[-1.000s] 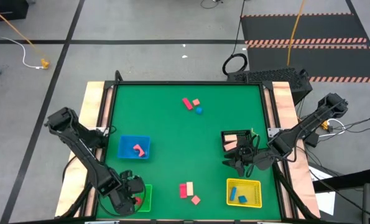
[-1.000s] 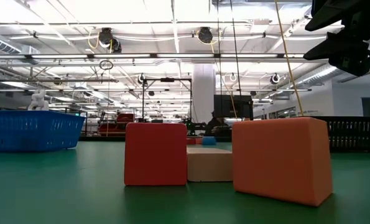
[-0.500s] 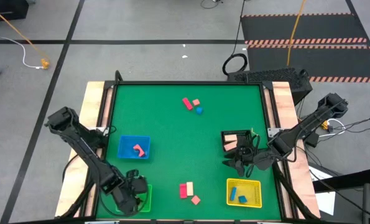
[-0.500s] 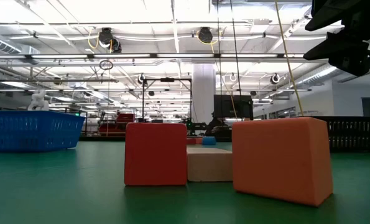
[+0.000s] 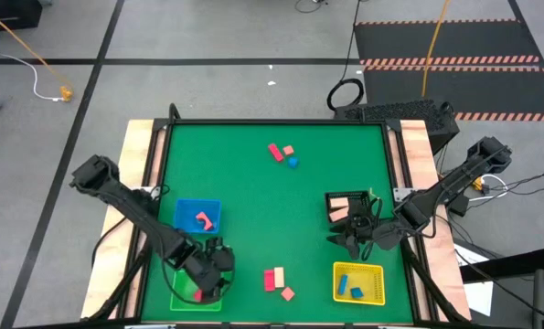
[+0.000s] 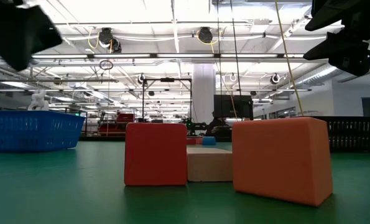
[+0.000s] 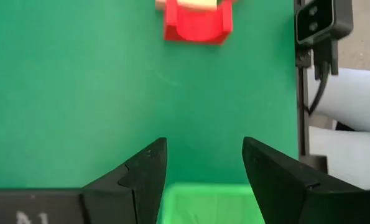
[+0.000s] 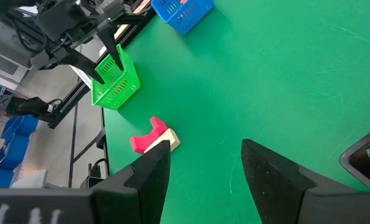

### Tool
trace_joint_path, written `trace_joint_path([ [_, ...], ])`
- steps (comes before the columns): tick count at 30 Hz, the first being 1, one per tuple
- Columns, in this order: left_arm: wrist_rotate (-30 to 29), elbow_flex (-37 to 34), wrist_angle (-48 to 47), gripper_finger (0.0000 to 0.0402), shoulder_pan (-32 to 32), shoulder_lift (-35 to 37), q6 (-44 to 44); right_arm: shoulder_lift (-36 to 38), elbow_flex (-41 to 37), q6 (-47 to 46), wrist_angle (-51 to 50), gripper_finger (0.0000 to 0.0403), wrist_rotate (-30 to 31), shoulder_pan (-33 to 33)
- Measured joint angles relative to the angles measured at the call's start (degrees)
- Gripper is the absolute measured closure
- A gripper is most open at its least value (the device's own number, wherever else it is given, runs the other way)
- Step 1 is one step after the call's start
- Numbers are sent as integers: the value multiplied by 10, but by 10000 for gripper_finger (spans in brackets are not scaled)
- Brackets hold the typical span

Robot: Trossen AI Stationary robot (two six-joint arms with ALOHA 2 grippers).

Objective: Sort & place blocks by color
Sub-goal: Put the bottom red block into the green bin

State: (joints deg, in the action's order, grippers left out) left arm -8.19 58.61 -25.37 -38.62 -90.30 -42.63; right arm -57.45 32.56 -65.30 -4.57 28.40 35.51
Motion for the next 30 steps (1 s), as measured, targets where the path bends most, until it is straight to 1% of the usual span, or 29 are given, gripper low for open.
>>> trace_joint_path([
  [4,-6,0,23,187,23,-1,37,0,0,0,0,216,0,0],
  [8,-25,0,51,160,36,-15,80,0,0,0,0,215,0,0],
  [12,-62,0,83,130,42,-42,126,0,0,0,0,216,0,0],
  [16,-99,0,134,118,43,-79,157,0,0,0,0,216,0,0],
  [19,-118,1,181,122,45,-104,174,0,0,0,0,216,0,0],
  [22,-129,1,229,137,46,-129,185,0,0,0,0,216,0,0],
  [27,-142,0,277,165,49,-164,190,0,0,0,0,216,0,0],
  [30,-142,0,303,173,52,-179,189,0,0,0,0,216,0,0],
])
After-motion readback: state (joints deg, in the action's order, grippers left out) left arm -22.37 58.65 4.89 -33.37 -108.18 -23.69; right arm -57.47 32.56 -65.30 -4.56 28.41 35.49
